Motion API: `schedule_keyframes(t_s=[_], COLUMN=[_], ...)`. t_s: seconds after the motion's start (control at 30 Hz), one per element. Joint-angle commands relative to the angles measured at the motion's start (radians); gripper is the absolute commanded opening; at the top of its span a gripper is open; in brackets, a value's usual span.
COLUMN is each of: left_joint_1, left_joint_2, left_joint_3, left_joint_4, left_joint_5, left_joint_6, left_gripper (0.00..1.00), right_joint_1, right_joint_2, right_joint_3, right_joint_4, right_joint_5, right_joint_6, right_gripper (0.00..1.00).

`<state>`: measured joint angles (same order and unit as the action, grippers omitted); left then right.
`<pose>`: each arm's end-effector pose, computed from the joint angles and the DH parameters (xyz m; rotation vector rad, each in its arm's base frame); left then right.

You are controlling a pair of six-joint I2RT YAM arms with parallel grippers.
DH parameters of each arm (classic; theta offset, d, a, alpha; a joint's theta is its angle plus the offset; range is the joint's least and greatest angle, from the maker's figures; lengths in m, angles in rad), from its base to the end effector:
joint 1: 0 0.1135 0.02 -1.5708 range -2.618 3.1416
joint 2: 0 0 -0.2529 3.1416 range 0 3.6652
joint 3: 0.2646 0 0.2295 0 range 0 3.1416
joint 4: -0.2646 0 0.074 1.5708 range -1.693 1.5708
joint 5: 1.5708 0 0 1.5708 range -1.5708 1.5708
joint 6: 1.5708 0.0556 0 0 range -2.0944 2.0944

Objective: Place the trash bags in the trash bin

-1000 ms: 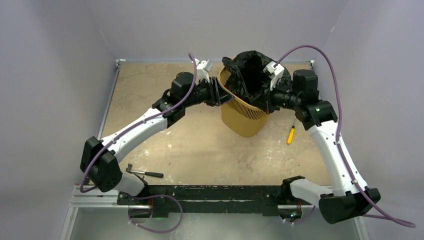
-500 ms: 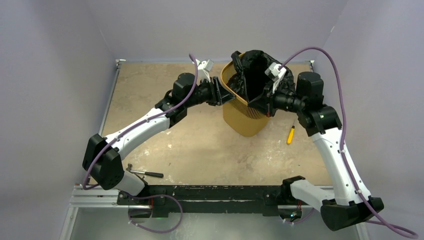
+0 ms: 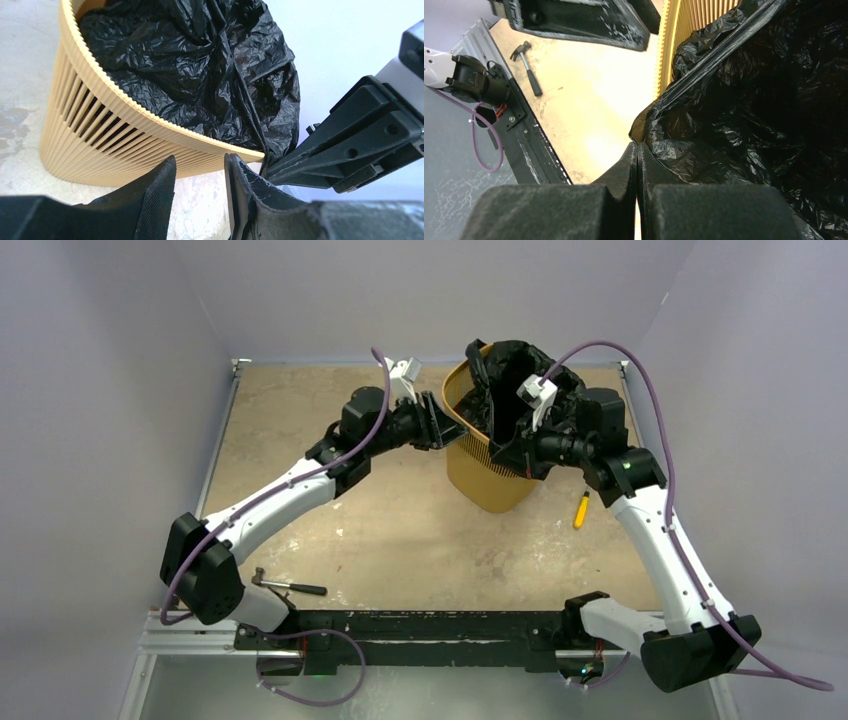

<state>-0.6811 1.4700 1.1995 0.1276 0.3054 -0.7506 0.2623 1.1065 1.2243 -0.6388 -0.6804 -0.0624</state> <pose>0.2612 -0.2332 0.3457 0.1851 1.8860 -1.2862 0.2047 0.0912 0.3669 -0.7369 1.9313 0.8302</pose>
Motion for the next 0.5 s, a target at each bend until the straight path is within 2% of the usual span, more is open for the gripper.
schedule_keyframes(t_s=[0.0, 0.1, 0.27, 0.47], left_joint_1=[-0.003, -0.007, -0.075, -0.132], left_joint_2=[-0.075, -0.024, 0.139, 0.234], left_joint_3=[0.076, 0.212, 0.493, 0.631], left_joint_4=[-0.043, -0.118, -0.399, -0.566], left_joint_5=[-0.088, -0.092, -0.155, -0.262], left_joint_6=[0.051, 0.092, 0.203, 0.232], left_gripper=[0.41, 0.39, 0.34, 0.3], right_joint_1=[0.003, 0.005, 0.005, 0.005], right_joint_2=[-0.005, -0.008, -0.013, -0.029], right_joint_3=[0.0, -0.002, -0.005, -0.018], right_joint_4=[0.023, 0.05, 0.078, 0.106], right_joint_5=[0.036, 0.027, 0.01, 0.008], right_joint_6=[0.005, 0.012, 0.023, 0.032], right_gripper=[0.0, 0.0, 0.0, 0.0])
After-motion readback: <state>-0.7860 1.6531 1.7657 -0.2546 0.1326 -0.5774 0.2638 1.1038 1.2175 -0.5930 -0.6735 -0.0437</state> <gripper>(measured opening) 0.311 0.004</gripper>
